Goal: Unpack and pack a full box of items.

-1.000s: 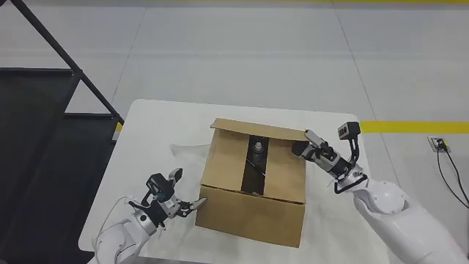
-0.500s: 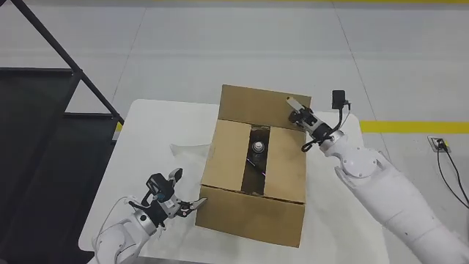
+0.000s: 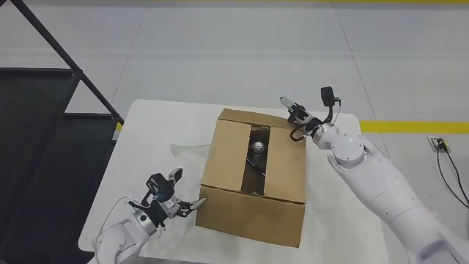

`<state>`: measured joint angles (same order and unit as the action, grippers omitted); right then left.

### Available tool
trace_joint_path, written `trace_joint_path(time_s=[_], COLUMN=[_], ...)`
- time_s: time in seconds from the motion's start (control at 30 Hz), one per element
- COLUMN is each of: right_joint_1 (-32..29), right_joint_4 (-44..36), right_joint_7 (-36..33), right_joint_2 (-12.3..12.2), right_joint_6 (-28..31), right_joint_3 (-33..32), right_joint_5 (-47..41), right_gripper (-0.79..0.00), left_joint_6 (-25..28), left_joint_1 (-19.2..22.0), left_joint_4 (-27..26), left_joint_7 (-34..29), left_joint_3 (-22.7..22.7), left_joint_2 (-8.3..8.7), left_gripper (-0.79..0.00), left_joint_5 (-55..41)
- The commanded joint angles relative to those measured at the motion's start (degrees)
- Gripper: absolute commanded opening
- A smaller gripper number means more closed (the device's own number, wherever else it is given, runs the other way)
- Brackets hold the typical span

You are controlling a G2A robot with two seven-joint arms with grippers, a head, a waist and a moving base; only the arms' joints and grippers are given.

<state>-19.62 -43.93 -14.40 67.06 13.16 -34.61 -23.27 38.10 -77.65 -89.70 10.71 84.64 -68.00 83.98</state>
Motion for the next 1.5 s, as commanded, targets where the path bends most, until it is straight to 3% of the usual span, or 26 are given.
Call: trace_joint_path(time_s=[0.0, 0.27, 0.5, 0.8, 0.93, 1.47], right_joint_1=[0.23, -1.45, -6.33, -14.98, -14.98, -16.45], right_joint_4=[1.17, 1.07, -6.37, -19.6, -19.6, -22.51], right_joint_7=[-0.5, -1.71, -11.4, -24.93, -24.93, -27.0], right_joint_2=[0.44, 0.97, -0.89, -4.08, -4.08, -3.53], right_joint_6=[0.33, 8.69, 13.92, 12.54, 12.54, 8.62], right_joint_3=[-0.24, -3.61, -8.37, -14.54, -14.54, -14.3], right_joint_5=[0.11, -1.09, -3.56, -6.05, -6.05, -2.78], right_gripper=[0.0, 0.0, 0.0, 0.0, 0.0, 0.0], left_joint_6=[0.0, -2.68, -6.09, -17.73, -18.8, -19.18], left_joint_1=[0.0, -1.08, -2.1, 1.48, 3.16, 3.28], left_joint_4=[0.0, -1.3, -1.42, 2.89, 4.89, 3.49], left_joint_7=[0.0, 0.82, 1.72, -3.09, -3.59, -5.47], left_joint_3=[0.0, 0.89, 3.89, 0.04, -1.72, -3.67], left_joint_2=[0.0, 0.03, 0.21, -0.59, -0.9, -1.01], left_gripper=[0.0, 0.0, 0.0, 0.0, 0.0, 0.0], left_joint_5=[0.0, -2.71, -7.61, -5.46, -5.74, -4.03])
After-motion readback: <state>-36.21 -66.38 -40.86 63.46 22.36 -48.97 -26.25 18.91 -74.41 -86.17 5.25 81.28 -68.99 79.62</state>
